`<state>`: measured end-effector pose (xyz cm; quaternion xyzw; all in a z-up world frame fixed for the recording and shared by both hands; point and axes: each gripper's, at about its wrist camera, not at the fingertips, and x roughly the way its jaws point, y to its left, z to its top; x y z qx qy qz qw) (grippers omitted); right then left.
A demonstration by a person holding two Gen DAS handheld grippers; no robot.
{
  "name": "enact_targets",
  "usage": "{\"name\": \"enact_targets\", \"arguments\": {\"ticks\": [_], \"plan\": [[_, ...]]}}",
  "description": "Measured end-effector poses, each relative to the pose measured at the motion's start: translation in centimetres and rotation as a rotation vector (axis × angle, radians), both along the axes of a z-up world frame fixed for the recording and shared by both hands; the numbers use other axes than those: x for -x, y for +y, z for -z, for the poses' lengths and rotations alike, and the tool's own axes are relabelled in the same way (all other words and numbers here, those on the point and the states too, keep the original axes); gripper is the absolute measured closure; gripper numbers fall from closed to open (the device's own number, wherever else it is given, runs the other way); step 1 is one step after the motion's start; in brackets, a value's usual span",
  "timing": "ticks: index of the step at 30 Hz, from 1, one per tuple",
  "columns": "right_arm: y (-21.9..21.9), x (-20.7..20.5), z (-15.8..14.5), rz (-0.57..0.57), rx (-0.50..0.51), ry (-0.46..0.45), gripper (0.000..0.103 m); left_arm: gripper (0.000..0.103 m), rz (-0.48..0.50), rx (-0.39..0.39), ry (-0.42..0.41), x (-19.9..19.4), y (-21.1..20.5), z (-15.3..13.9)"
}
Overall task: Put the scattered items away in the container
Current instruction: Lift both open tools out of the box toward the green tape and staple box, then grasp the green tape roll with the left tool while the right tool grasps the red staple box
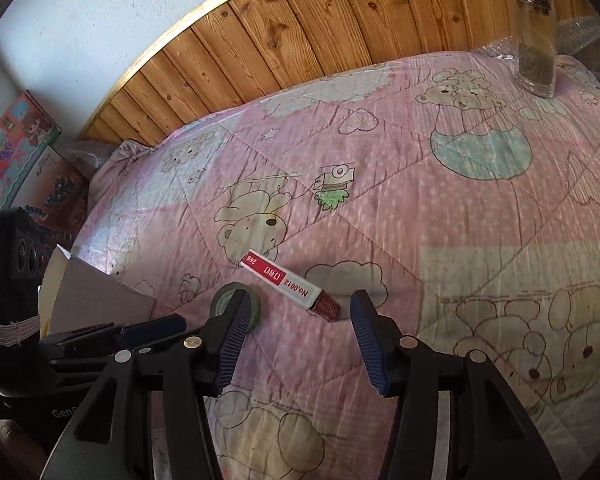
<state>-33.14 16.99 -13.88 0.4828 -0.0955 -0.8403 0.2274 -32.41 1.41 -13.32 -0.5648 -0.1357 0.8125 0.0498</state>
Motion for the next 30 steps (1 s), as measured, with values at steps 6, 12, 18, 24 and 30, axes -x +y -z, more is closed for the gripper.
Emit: {"name": "enact_targets", "arguments": {"ticks": [6,12,18,24,30], "plan": [[-1.7,1.8,1.7,-0.094,-0.014,-0.010,0.050,0.050,-0.006,-0.026,-0.043,0.9,-0.4,2.5],[-1.8,2.5,3.1,-0.119,0.006,-0.035,0.077,0.047,0.031,0.040,0.004,1.5,0.7,2.8],[-0.6,2.5,3.2,-0.065,0.074,-0.060,0.080,0.053,0.044,0.091,0.048,1.9,1.0,2.9],[0.7,2.2,3.0,-0.011,0.127,-0.083,0.086,0.054,0.048,0.101,0.050,1.6,1.0,2.6],[1.2,1.4,2.2,0.016,0.119,-0.080,0.088,0.054,0.036,0.110,0.067,0.5,1.2,1.4]]}}
